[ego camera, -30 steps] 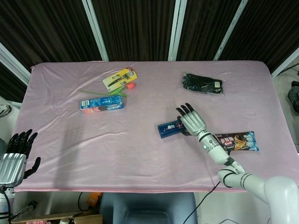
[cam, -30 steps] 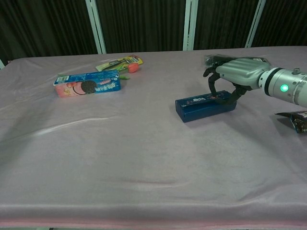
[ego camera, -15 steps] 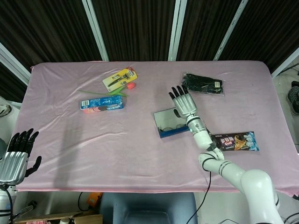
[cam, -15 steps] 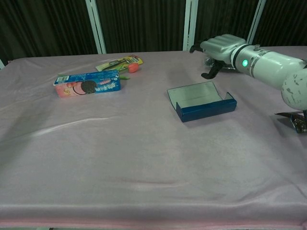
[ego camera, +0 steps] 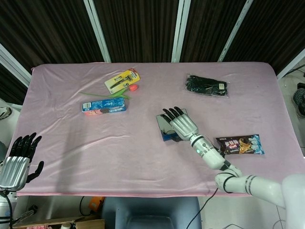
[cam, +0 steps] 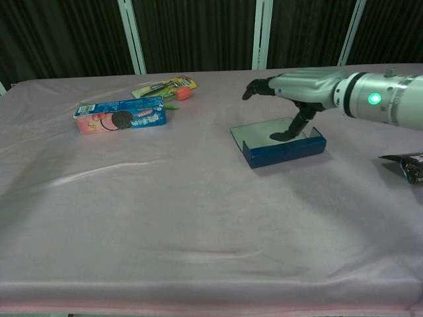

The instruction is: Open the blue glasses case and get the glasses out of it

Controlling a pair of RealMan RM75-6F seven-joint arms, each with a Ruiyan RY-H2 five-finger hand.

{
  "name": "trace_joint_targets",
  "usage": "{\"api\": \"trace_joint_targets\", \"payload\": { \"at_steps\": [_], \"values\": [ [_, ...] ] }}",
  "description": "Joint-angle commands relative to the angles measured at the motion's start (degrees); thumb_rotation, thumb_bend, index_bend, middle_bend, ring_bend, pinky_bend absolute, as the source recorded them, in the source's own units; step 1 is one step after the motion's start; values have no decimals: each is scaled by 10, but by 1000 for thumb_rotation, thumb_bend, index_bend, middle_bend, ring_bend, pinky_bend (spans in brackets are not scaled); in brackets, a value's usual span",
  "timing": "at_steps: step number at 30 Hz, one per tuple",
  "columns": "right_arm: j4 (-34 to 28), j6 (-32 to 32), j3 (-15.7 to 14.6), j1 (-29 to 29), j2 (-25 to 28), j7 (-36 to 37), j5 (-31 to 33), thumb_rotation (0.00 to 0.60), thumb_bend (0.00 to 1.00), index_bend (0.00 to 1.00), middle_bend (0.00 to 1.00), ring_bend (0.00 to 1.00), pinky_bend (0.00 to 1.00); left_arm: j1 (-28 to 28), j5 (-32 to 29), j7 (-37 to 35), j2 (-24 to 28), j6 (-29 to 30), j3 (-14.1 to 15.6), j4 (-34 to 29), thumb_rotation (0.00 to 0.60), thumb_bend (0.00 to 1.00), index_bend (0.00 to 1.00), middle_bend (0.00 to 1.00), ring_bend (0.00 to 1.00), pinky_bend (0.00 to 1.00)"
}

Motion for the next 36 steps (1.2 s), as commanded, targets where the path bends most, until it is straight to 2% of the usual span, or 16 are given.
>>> {"api": "trace_joint_targets", "payload": {
  "at_steps": [1,4,14,21,31,36],
  "values": [
    [-34,-15,-32,-10,15,-27,7,600,504,286,42,0,0,1,7,-5,0,7,1,-1,600,374,0,0,0,0],
    [-18,-6,-38,-7,-9,-57,27,600,508,321,36,0,0,3,12,-18,2,13,2,5,600,375,0,0,0,0],
    [14,-7,-42,11,-49,-90,73,600,526,361,25,0,0,7,13,-36,7,21,1,9,600,376,0,0,0,0],
    [-10,-1,-58,13,-52,-98,62,600,546,428,26,0,0,9,12,-39,8,23,0,10,600,375,0,0,0,0],
    [-157,60,-161,-45,68,-145,-13,600,547,452,26,0,0,16,13,-45,10,38,-2,10,600,375,0,0,0,0],
    [-170,92,-199,-81,110,-129,-58,600,548,457,26,0,0,14,15,-39,9,35,-1,8,600,375,0,0,0,0]
  ]
}}
